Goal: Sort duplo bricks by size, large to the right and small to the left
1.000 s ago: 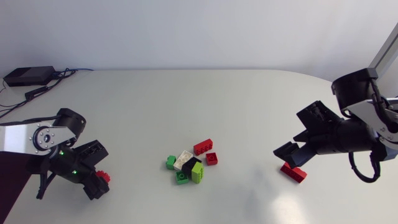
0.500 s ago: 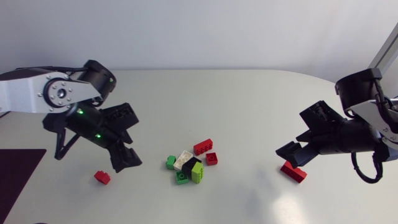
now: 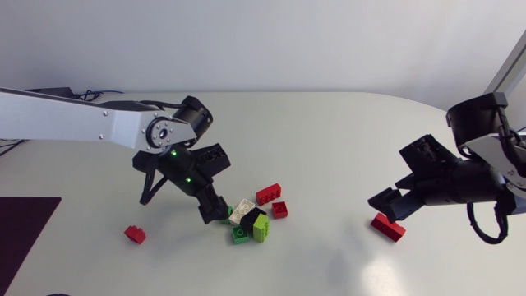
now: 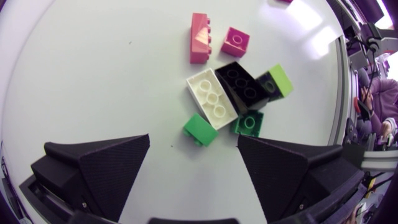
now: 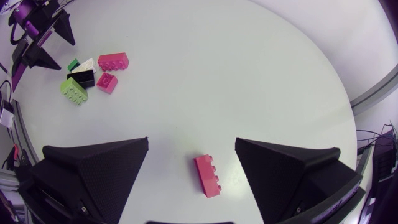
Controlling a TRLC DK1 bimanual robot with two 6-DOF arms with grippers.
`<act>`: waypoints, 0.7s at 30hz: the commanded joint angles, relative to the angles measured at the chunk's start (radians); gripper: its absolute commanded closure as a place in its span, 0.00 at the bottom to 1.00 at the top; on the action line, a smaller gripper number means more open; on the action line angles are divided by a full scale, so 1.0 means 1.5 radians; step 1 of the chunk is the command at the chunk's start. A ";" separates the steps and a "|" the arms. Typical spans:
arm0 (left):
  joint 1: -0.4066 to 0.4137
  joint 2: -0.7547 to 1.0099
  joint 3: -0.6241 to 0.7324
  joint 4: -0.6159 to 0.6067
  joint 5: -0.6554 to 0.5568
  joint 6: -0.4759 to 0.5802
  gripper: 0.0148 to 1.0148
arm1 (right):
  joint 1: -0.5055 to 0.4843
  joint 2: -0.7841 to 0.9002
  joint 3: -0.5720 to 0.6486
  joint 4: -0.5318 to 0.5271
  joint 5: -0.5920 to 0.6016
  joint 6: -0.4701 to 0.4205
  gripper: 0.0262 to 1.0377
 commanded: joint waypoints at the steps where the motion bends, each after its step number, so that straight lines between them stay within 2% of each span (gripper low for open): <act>1: -0.004 0.028 0.027 0.010 -0.006 -0.040 0.03 | -0.011 -0.005 -0.026 -0.004 0.002 0.003 0.03; 6: -0.009 0.056 0.041 0.033 -0.019 -0.094 0.03 | -0.016 -0.005 -0.032 0.000 0.002 -0.001 0.03; 21: -0.047 0.092 0.044 0.060 -0.053 -0.137 0.03 | -0.016 -0.010 -0.033 0.000 0.000 -0.001 0.03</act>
